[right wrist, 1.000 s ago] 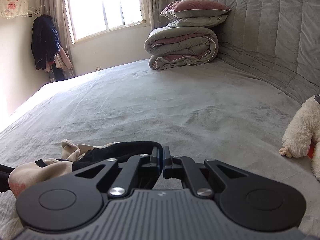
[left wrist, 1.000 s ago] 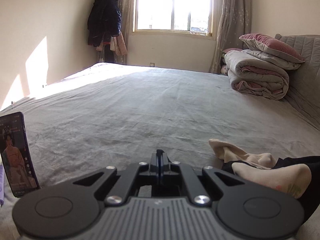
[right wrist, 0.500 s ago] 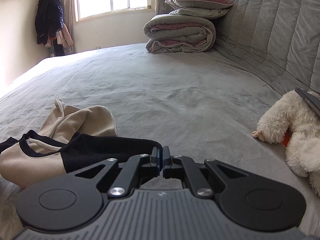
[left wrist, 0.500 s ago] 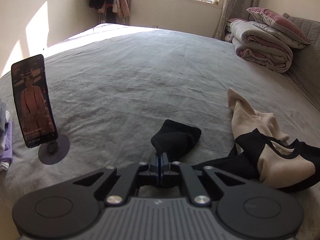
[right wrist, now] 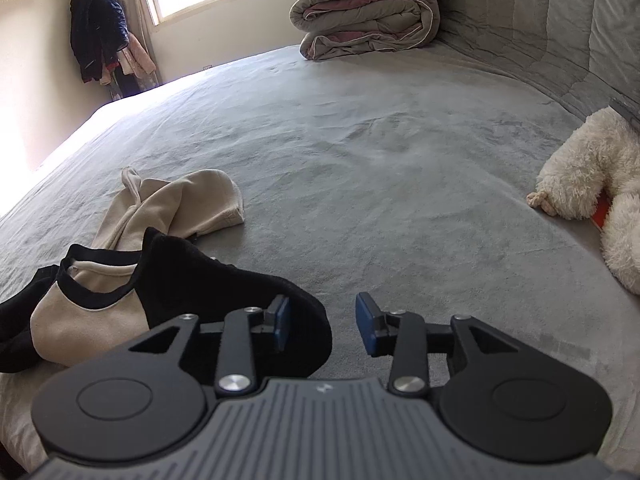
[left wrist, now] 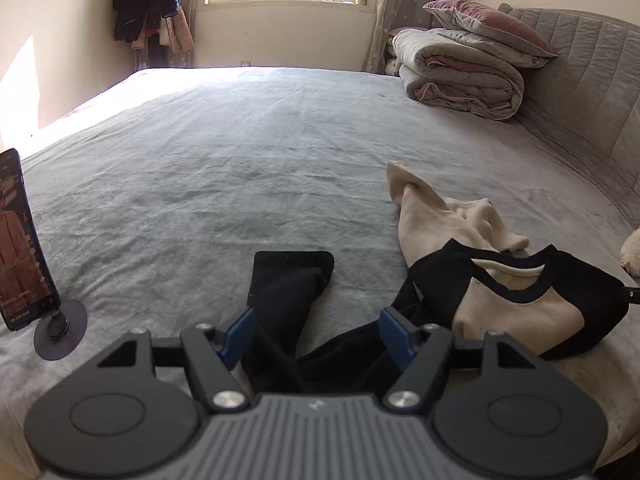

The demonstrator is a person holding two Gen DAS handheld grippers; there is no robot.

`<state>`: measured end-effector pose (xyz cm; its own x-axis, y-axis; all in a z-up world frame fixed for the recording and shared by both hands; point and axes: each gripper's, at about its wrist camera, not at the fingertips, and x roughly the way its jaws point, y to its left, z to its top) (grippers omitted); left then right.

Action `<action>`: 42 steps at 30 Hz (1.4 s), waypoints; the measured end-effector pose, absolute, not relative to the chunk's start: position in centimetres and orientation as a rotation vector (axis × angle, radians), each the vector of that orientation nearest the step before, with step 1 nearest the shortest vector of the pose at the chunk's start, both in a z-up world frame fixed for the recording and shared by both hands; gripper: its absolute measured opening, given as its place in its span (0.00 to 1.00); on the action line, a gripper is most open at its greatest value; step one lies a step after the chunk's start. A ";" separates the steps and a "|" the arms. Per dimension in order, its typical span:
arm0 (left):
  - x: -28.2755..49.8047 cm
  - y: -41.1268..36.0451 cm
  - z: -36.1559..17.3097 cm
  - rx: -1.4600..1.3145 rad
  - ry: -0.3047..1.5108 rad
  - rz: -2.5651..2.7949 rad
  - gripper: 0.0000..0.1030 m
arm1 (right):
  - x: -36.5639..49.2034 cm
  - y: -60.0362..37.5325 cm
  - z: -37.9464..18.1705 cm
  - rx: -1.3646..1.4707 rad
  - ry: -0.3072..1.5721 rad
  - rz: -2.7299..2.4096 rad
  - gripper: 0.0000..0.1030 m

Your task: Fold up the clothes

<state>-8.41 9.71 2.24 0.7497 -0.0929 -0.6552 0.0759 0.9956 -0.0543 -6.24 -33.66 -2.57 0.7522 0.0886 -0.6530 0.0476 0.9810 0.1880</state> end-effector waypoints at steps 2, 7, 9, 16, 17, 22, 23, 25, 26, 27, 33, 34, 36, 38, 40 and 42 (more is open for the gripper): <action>-7.4 8.7 1.8 -0.009 0.721 -0.117 0.70 | -6.2 -33.3 -2.4 0.188 0.712 0.037 0.42; -4.4 6.1 0.2 0.031 0.767 -0.183 0.70 | -5.7 -32.3 -2.4 0.165 0.710 0.089 0.46; -3.2 5.2 -0.6 0.044 0.794 -0.208 0.70 | -5.5 -32.0 -2.5 0.155 0.717 0.097 0.46; -1.4 3.2 -2.4 -0.002 0.816 -0.350 0.69 | -4.4 -31.3 -3.2 0.136 0.761 0.107 0.48; -1.3 3.1 -2.7 -0.018 0.819 -0.368 0.63 | -4.3 -31.1 -3.3 0.132 0.765 0.111 0.48; -0.7 3.1 -2.9 -0.114 0.836 -0.407 0.15 | -4.0 -29.9 -3.7 0.087 0.773 0.119 0.17; -0.8 3.1 -2.7 -0.131 0.828 -0.404 0.11 | -3.9 -29.6 -3.7 0.080 0.773 0.119 0.15; -1.2 3.2 -2.1 -0.145 0.792 -0.394 0.10 | -3.9 -29.1 -3.3 0.067 0.749 0.113 0.11; -1.5 3.2 -1.7 -0.148 0.764 -0.385 0.10 | -4.0 -28.8 -3.0 0.062 0.733 0.110 0.10; -1.7 3.3 -1.2 -0.149 0.743 -0.376 0.10 | -4.0 -28.6 -2.7 0.057 0.717 0.108 0.10; -1.7 4.1 2.1 -0.132 0.622 -0.266 0.09 | -3.7 -27.1 0.2 0.061 0.601 0.110 0.09; -1.4 4.2 2.6 -0.132 0.613 -0.252 0.09 | -3.4 -26.6 0.7 0.043 0.580 0.110 0.09; -0.5 4.6 3.6 -0.134 0.603 -0.227 0.09 | -2.8 -25.5 1.7 0.005 0.536 0.109 0.09; 0.4 5.0 4.4 -0.133 0.583 -0.202 0.09 | -1.6 -24.4 2.6 -0.018 0.515 0.116 0.09; 1.0 5.4 4.6 -0.125 0.538 -0.170 0.09 | -0.2 -23.4 3.3 -0.026 0.505 0.121 0.09; 1.7 6.0 4.3 -0.120 0.488 -0.126 0.09 | 1.2 -22.3 3.8 -0.040 0.486 0.117 0.09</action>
